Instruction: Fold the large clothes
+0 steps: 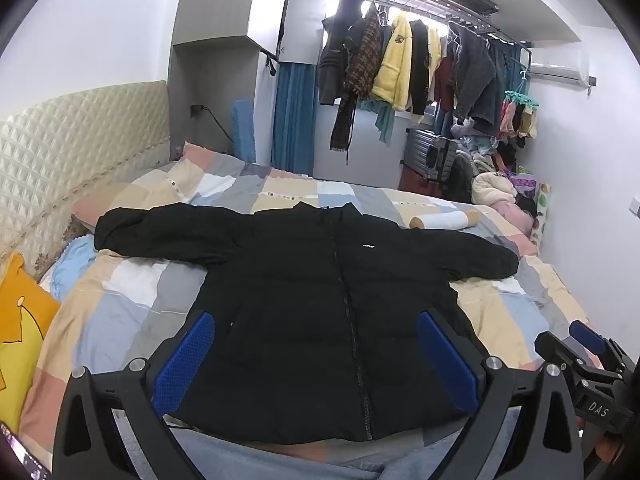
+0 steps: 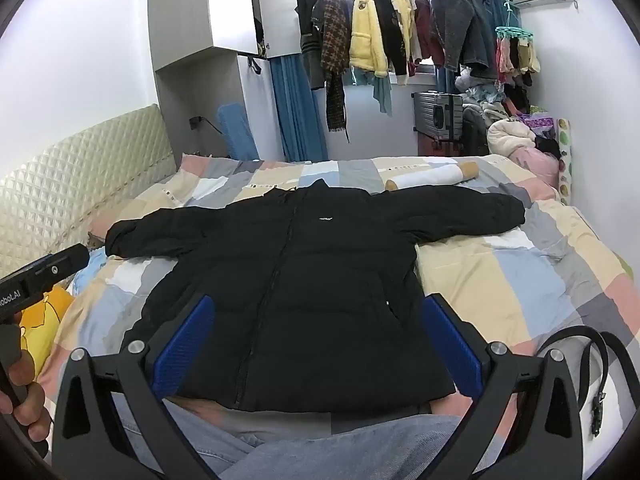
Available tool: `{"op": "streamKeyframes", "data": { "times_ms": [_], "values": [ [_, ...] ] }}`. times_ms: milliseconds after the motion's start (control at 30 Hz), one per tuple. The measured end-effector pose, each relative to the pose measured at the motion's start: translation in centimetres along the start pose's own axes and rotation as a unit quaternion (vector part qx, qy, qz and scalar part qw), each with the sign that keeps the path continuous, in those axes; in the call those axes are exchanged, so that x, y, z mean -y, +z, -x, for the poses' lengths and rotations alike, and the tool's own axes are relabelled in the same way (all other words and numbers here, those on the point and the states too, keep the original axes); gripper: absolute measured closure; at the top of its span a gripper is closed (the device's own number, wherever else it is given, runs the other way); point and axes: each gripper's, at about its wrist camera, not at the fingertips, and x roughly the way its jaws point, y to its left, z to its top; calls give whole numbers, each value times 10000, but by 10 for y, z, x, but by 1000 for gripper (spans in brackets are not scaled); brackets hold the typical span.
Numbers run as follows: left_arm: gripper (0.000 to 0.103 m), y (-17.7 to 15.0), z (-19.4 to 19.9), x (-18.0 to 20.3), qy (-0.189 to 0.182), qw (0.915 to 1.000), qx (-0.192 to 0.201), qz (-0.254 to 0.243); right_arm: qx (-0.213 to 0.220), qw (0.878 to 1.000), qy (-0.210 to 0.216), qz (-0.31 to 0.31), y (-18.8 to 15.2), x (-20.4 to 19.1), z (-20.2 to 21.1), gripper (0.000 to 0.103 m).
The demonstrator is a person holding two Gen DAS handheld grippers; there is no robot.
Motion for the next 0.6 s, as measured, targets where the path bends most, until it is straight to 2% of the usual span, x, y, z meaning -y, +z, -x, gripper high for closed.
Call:
{"op": "streamKeyframes", "data": {
  "times_ms": [367, 600],
  "values": [
    [1, -7, 8, -1, -18, 9999, 41, 107, 15, 10000, -33, -17, -5, 3, 2, 0],
    [1, -7, 2, -6, -34, 9999, -81, 142, -4, 10000, -20, 12, -6, 6, 1, 0]
  ]
}}
